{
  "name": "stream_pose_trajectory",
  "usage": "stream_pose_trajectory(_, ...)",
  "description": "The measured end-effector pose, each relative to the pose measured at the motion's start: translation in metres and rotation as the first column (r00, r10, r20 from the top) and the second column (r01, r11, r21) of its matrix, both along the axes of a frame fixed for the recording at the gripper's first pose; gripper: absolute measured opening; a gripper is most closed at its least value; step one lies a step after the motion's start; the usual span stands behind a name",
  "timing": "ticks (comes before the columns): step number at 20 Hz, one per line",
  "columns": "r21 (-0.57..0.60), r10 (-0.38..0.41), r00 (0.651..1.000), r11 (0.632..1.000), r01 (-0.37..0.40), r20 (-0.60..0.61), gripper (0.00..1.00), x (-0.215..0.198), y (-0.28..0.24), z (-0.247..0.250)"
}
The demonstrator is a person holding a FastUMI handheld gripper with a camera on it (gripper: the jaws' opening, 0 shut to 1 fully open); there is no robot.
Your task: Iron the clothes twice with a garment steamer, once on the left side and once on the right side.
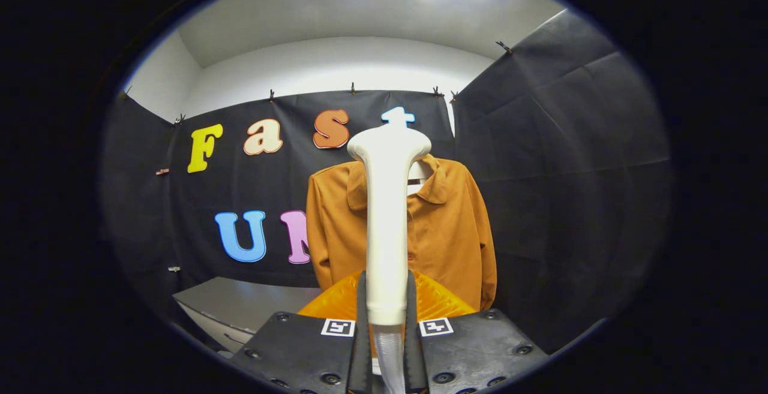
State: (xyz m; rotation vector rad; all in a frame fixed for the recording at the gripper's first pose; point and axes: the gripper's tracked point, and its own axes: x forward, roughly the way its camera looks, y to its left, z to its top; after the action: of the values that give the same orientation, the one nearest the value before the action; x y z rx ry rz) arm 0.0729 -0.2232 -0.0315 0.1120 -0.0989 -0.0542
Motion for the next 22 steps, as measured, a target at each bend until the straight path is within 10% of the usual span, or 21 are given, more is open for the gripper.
stream_pose_trajectory(22, 0.064, -0.031, 0.986, 0.997, 0.042, -0.163, 0.24, 0.11, -0.089, -0.119)
